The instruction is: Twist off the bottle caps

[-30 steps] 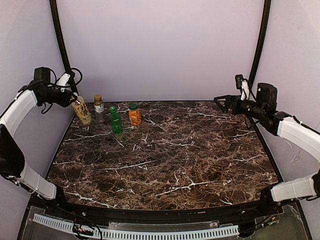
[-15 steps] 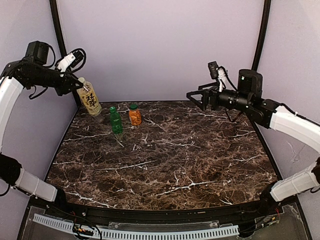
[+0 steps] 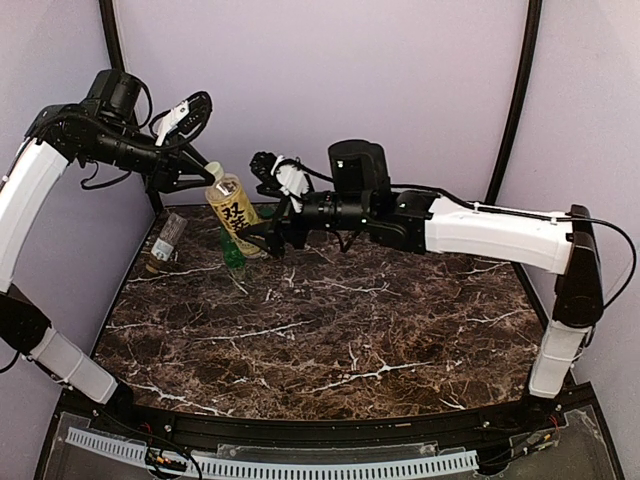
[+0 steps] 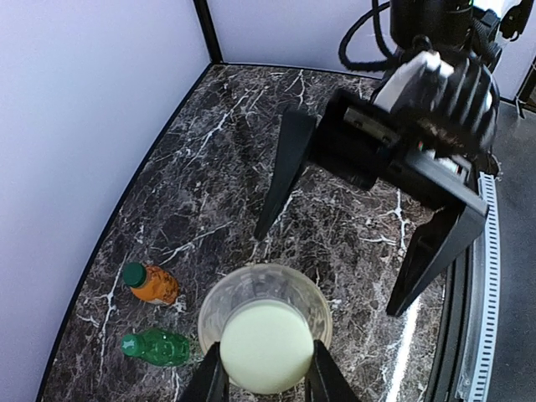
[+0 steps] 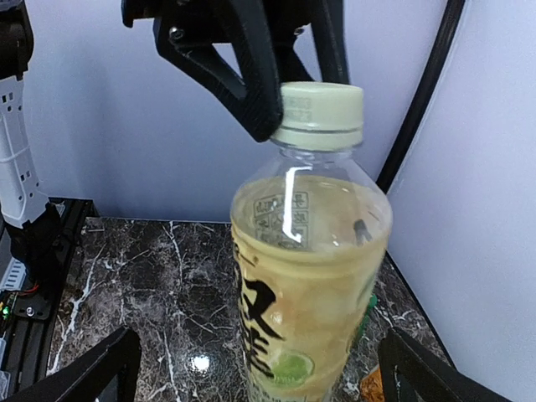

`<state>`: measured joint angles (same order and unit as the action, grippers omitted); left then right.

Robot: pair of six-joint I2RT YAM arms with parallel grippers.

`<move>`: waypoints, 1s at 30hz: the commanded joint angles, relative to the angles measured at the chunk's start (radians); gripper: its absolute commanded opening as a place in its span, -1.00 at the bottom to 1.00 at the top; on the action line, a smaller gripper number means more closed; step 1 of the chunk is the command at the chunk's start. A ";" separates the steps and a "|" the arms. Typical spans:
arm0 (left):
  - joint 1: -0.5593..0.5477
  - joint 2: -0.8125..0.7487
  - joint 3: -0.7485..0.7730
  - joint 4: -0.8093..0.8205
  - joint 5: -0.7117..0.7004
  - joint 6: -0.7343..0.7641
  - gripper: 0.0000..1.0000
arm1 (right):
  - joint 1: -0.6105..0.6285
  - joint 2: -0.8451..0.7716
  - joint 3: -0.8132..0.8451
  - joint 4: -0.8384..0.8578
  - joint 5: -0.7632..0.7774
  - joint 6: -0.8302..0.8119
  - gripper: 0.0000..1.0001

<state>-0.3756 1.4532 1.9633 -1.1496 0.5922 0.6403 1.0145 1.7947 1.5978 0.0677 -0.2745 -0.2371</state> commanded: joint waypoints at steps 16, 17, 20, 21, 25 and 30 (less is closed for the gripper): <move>-0.044 -0.022 0.034 -0.085 0.128 -0.018 -0.59 | 0.052 0.192 0.247 -0.041 0.026 0.019 0.06; -0.045 -0.023 0.034 -0.070 0.127 -0.034 -0.32 | 0.053 0.187 0.244 -0.039 0.025 0.031 0.00; -0.043 -0.035 0.030 -0.007 0.116 -0.096 0.87 | 0.053 0.166 0.239 -0.024 0.051 0.106 -0.08; -0.043 -0.038 0.035 0.026 0.105 -0.136 0.92 | 0.052 0.159 0.237 -0.019 0.078 0.146 -0.10; -0.043 -0.035 0.089 0.029 0.018 -0.160 0.97 | 0.050 0.119 0.232 -0.006 0.231 0.386 -0.18; -0.044 -0.087 -0.041 0.103 -0.069 -0.210 0.97 | 0.050 0.062 0.153 0.158 0.346 0.605 -0.21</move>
<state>-0.4149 1.4246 2.0068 -1.1069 0.5983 0.4961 1.0626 1.9423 1.7992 0.0525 -0.0597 0.1333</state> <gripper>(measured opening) 0.987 0.481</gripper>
